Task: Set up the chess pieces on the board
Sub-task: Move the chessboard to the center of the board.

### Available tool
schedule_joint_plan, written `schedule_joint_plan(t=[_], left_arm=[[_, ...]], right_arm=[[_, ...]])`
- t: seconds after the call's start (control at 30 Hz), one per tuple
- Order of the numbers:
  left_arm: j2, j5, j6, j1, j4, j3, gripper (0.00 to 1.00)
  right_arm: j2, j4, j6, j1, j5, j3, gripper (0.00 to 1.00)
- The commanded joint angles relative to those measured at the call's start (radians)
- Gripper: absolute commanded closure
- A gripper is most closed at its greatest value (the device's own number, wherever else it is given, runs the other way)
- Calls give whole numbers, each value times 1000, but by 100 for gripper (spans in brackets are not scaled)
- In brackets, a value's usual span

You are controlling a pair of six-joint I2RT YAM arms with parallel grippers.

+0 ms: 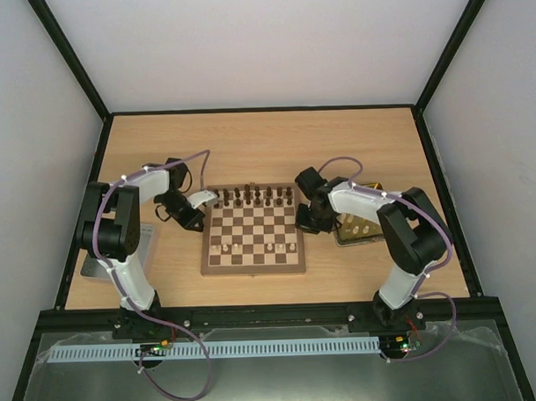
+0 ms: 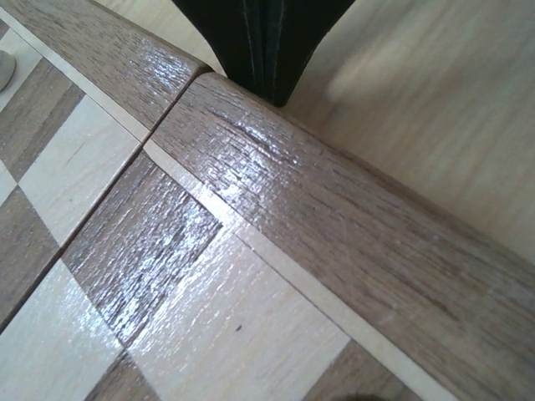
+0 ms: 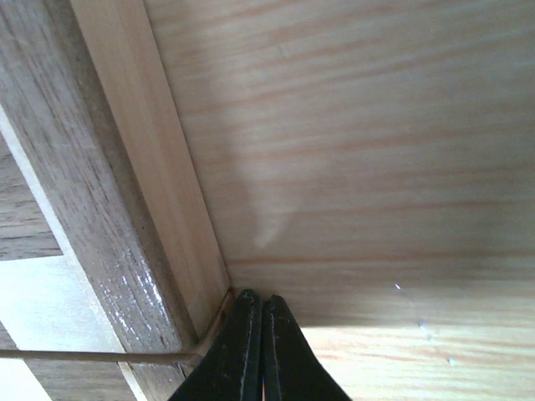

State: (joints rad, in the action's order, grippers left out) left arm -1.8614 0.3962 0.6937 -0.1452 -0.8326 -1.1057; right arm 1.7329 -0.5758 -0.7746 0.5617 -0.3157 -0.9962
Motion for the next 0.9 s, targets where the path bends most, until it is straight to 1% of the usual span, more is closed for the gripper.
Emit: schedule_joint_plan(t=[0.0,0.27,0.57,0.83,0.87], left_arm=[[-39,13,22,-48,-12,91,98],[-26,6,-6,-91,22,113,98],[-31,-39,-66,-83,62,90,98],[-50,-36,-92,-77,59,56,98],[-47,-41,-92,-77,59,56,98]], right_arm=[[-31,9,-31,29,-37,66,98],[-61,-5,-34,29,-17,89,98],[-86,-35,-23,28,27,84,98],[-95,-70,1,19,52,62,98],[-98,-80,6,16,58,58,96]])
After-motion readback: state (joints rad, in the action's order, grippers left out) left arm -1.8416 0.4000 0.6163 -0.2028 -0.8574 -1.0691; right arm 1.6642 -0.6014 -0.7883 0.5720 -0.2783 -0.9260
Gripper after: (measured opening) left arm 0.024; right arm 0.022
